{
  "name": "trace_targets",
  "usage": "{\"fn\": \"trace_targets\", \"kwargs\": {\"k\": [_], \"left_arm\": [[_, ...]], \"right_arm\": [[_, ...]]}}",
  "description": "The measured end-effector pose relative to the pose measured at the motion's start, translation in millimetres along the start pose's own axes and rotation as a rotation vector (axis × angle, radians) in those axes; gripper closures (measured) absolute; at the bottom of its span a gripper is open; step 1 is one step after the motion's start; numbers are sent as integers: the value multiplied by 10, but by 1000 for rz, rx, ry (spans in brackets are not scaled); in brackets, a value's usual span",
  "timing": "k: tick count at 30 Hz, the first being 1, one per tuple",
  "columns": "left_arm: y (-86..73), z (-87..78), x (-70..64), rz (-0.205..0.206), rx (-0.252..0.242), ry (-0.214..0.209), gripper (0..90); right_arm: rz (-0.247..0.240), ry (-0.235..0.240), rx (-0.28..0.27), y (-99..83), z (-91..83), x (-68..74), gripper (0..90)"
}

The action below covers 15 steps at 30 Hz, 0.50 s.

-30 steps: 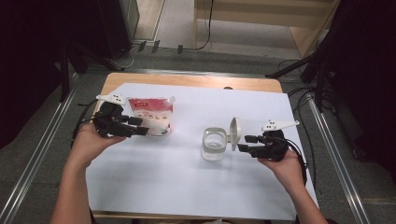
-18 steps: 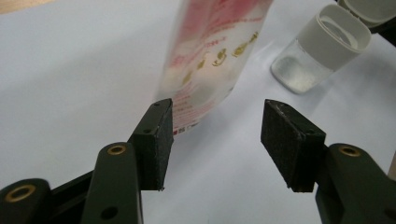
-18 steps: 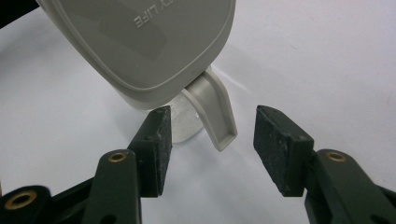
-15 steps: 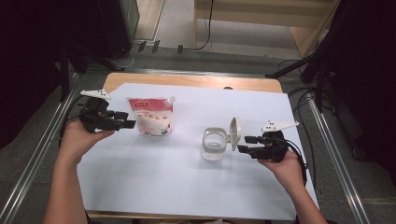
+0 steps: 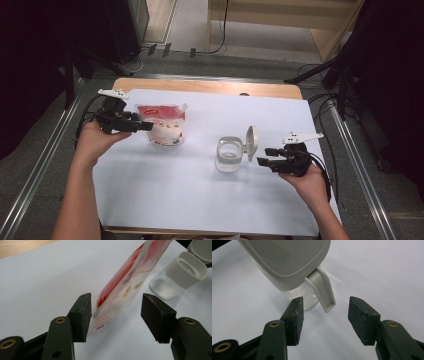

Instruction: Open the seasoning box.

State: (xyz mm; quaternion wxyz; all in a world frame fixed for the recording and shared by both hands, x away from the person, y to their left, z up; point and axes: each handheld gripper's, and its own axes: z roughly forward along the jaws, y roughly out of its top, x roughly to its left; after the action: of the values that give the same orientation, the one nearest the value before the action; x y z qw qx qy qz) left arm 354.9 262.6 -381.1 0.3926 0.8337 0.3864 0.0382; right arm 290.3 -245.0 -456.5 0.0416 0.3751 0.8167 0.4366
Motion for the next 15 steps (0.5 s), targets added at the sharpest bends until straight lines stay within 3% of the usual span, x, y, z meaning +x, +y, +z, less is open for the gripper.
{"fn": "trace_targets", "kwargs": {"k": [7, 9, 15], "left_arm": [[136, 188, -45, 52, 4, 13, 503], [141, 191, -59, 70, 4, 21, 547], [147, 156, -112, 59, -7, -2, 754]], "right_arm": [[-3, -3, 4, -19, -12, 20, 471], [-7, -2, 4, -19, -11, 30, 474], [-33, 6, 8, -12, 12, 66, 481]]}}
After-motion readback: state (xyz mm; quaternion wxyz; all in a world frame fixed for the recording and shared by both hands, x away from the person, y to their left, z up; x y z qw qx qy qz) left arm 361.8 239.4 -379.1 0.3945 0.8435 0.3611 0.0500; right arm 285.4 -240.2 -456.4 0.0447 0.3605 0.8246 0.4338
